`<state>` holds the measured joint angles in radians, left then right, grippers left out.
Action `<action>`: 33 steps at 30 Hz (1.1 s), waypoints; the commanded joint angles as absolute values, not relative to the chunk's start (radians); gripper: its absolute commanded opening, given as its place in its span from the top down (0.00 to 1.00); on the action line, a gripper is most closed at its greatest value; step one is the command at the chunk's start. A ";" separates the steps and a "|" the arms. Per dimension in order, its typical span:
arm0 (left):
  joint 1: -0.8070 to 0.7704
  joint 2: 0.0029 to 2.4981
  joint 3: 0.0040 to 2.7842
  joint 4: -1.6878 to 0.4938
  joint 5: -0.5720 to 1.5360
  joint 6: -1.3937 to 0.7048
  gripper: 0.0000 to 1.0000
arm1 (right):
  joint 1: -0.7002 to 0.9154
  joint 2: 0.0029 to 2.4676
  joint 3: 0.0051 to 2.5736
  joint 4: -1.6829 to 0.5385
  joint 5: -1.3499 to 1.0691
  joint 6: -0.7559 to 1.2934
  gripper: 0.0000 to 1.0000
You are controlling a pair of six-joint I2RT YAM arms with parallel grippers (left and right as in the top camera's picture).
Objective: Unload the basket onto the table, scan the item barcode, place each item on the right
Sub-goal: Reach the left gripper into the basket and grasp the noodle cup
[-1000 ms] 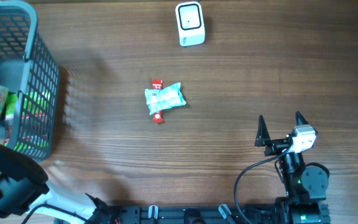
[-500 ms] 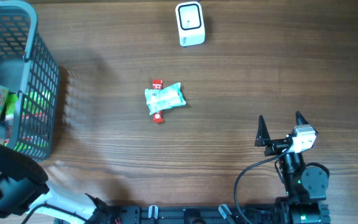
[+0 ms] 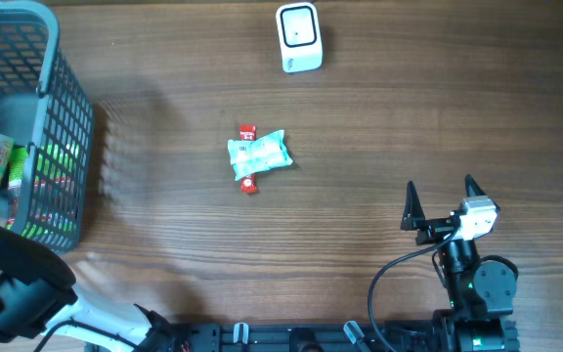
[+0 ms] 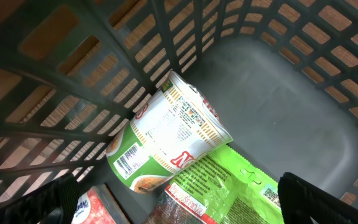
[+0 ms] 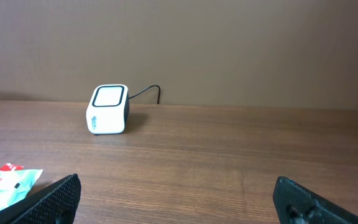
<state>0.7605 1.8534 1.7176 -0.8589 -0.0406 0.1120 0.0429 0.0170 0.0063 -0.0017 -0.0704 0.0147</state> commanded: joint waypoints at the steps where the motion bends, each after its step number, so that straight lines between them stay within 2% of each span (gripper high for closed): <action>1: 0.765 1.859 1.719 -0.844 -0.051 0.128 0.00 | 0.038 0.018 0.006 0.002 -0.076 0.028 0.00; 4: 0.765 1.859 1.719 -0.787 -0.051 0.127 0.00 | 0.038 0.018 0.006 0.002 -0.076 0.028 0.00; 5: 0.765 1.859 1.719 -0.760 0.002 0.081 0.00 | 0.038 0.018 0.006 0.002 -0.076 0.028 0.00; 6: 0.765 1.857 1.719 -0.826 0.120 0.045 0.00 | 0.038 0.018 0.006 0.002 -0.076 0.029 0.00; 8: 0.766 1.879 1.719 -0.822 0.213 0.081 0.00 | 0.038 0.018 0.006 0.002 -0.076 0.029 0.00; 9: 0.764 1.897 1.719 -0.823 0.215 0.168 0.06 | 0.038 0.018 0.006 0.002 -0.076 0.028 0.00; 10: 0.763 1.913 1.719 -0.831 0.200 0.252 0.08 | 0.038 0.018 0.006 0.002 -0.076 0.029 0.00; 11: 0.764 1.928 1.719 -0.834 0.157 0.287 0.00 | 0.038 0.018 0.006 0.002 -0.076 0.028 0.00; 14: 0.772 1.950 1.719 -0.820 0.017 0.312 0.01 | 0.038 0.018 0.006 0.002 -0.076 0.029 0.00; 15: 0.778 1.955 1.719 -0.815 0.017 0.338 0.04 | 0.038 0.018 0.006 0.002 -0.076 0.028 0.00; 20: 0.780 2.015 1.719 -0.810 -0.005 0.469 0.02 | 0.038 0.018 0.006 0.002 -0.076 0.028 0.00; 33: 0.784 2.157 1.719 -0.775 -0.028 0.546 0.00 | 0.038 0.018 0.006 0.002 -0.076 0.029 0.00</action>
